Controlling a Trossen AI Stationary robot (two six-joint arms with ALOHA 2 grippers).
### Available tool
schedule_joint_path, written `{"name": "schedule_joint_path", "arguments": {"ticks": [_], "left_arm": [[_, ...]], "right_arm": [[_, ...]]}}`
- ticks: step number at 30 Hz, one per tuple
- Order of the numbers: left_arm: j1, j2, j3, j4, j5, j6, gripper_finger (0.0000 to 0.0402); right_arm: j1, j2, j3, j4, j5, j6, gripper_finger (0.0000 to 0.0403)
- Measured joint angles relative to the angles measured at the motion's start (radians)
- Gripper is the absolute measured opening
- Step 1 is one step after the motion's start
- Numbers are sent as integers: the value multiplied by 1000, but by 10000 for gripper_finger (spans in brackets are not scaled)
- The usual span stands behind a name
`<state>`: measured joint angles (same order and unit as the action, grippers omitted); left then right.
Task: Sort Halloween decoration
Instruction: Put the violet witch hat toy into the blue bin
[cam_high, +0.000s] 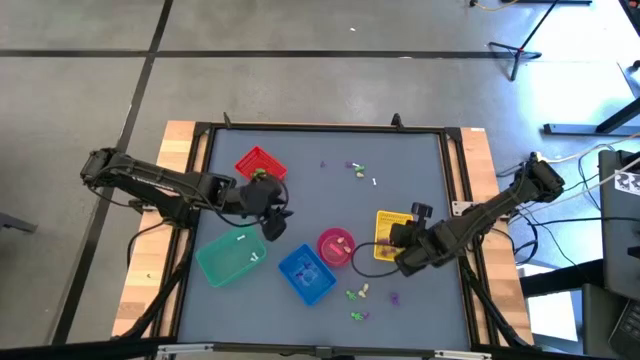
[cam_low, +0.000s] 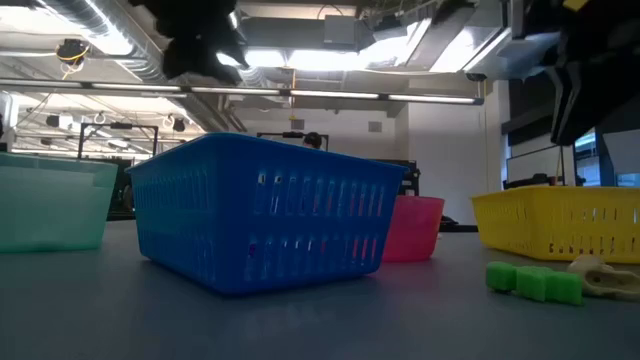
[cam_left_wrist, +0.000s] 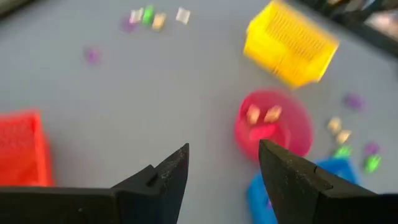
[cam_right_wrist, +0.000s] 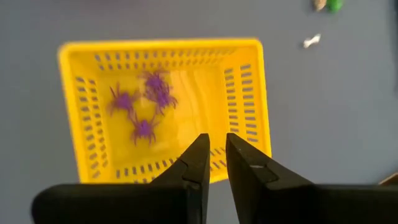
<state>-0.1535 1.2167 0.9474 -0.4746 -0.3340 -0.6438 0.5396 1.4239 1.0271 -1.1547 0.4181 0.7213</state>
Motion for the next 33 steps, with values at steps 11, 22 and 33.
{"name": "schedule_joint_path", "arguments": {"ticks": [11,22,33], "left_arm": [[111,7,0,395,2,247,178],[270,221,18,800,182,330,178],[443,507,281,702,446,348,178]], "right_arm": [[-74,-30,-8,-3,7,-295,51],[-77,-245,-8,-4,74,-480,51],[-76,-465,-8,2,107,-538,51]]}}
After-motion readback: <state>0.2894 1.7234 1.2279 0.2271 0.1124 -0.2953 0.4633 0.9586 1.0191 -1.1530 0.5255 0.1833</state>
